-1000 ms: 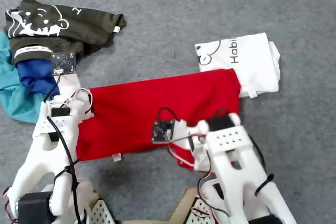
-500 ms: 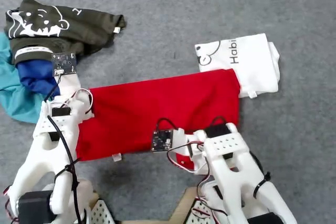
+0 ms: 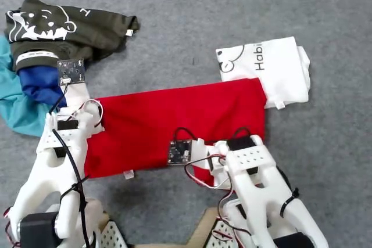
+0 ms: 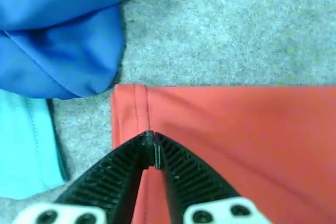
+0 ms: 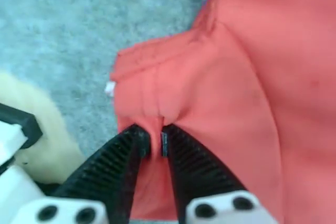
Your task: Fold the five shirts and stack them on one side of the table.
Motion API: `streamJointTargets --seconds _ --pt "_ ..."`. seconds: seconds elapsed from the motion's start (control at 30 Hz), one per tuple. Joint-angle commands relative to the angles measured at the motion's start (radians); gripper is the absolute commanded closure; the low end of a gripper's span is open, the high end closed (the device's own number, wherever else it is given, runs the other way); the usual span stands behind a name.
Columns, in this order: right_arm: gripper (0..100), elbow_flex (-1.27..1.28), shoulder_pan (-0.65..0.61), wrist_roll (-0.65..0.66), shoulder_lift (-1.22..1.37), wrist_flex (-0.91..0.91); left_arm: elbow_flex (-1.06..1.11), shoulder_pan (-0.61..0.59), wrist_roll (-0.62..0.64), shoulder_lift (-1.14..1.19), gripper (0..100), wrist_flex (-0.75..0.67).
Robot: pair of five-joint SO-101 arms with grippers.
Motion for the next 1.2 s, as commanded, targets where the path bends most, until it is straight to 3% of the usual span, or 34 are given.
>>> streamJointTargets --seconds 0.0,0.1,0.27,0.33,0.57,0.73,0.93,1.17 --pt "98.3 -0.025 0.083 0.014 0.025 -0.002 -0.008 0.01 0.003 -0.032 97 0.002" --pt "94.4 -0.025 0.06 0.038 0.025 0.058 -0.008 0.01 0.003 -0.032 97 0.002" --pt "72.7 0.005 -0.035 0.043 0.025 0.11 -0.008 0.01 0.003 -0.032 97 0.002" --pt "70.7 0.021 -0.066 0.043 0.025 0.11 -0.008 0.01 0.003 -0.032 97 0.002" --pt "73.1 0.064 -0.157 0.002 0.027 0.04 -0.008 0.01 0.003 -0.032 97 0.002" --pt "89.7 0.07 -0.17 -0.035 0.027 0.018 -0.008 0.01 0.003 -0.032 97 0.002" --pt "98.2 0.048 -0.169 -0.106 0.025 0.017 -0.008 0.01 0.003 -0.032 97 0.0" --pt "98.5 -0.13 -0.169 -0.147 0.025 0.121 -0.008 0.01 0.003 -0.031 97 0.0"
